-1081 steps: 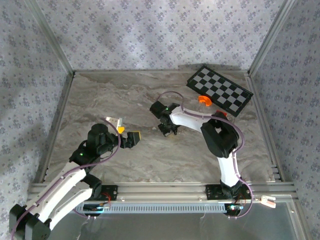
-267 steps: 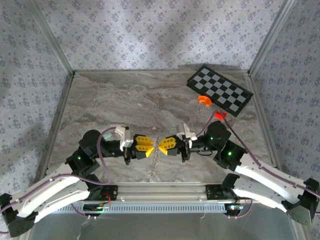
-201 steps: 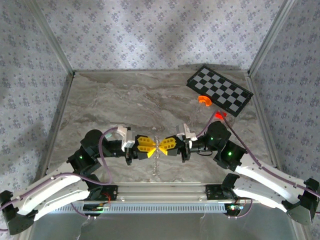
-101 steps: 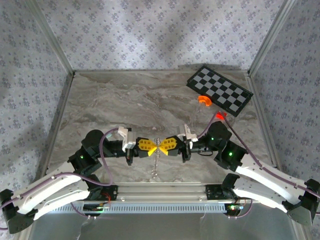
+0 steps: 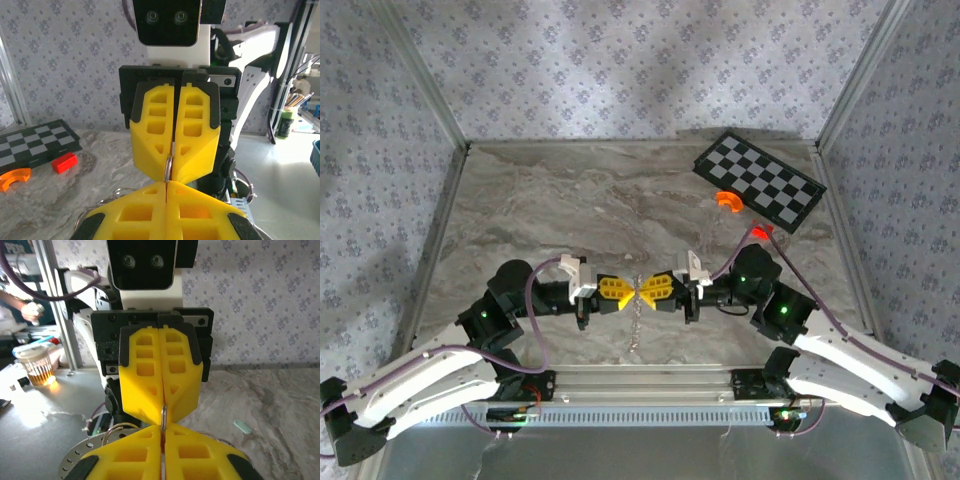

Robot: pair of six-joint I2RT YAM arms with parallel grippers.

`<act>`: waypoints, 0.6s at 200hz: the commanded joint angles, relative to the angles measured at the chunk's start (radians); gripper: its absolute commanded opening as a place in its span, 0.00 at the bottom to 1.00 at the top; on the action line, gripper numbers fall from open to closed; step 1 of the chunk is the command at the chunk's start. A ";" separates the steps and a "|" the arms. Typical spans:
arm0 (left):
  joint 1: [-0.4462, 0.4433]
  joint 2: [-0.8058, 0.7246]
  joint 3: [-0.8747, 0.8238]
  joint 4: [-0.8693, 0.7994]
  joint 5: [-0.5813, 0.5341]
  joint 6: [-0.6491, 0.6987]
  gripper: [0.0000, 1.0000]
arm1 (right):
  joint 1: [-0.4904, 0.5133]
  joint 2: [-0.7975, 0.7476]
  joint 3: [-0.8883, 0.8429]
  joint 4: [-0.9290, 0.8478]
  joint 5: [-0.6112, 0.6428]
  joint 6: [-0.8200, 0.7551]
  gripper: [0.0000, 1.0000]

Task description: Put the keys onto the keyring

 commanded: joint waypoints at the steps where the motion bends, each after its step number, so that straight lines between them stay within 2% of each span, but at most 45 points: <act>1: -0.003 -0.021 0.056 -0.029 -0.054 0.050 0.00 | 0.002 -0.041 0.047 -0.111 0.063 -0.053 0.21; 17: -0.003 -0.019 0.061 -0.056 -0.072 0.071 0.00 | 0.002 -0.061 0.064 -0.180 0.101 -0.082 0.29; 51: -0.003 -0.008 0.075 -0.116 -0.102 0.114 0.00 | 0.002 -0.084 0.104 -0.327 0.155 -0.140 0.36; 87: -0.007 0.013 0.106 -0.211 -0.137 0.178 0.00 | 0.005 -0.095 0.158 -0.464 0.203 -0.194 0.38; 120: -0.041 0.050 0.126 -0.254 -0.181 0.227 0.00 | 0.021 -0.086 0.197 -0.518 0.253 -0.217 0.39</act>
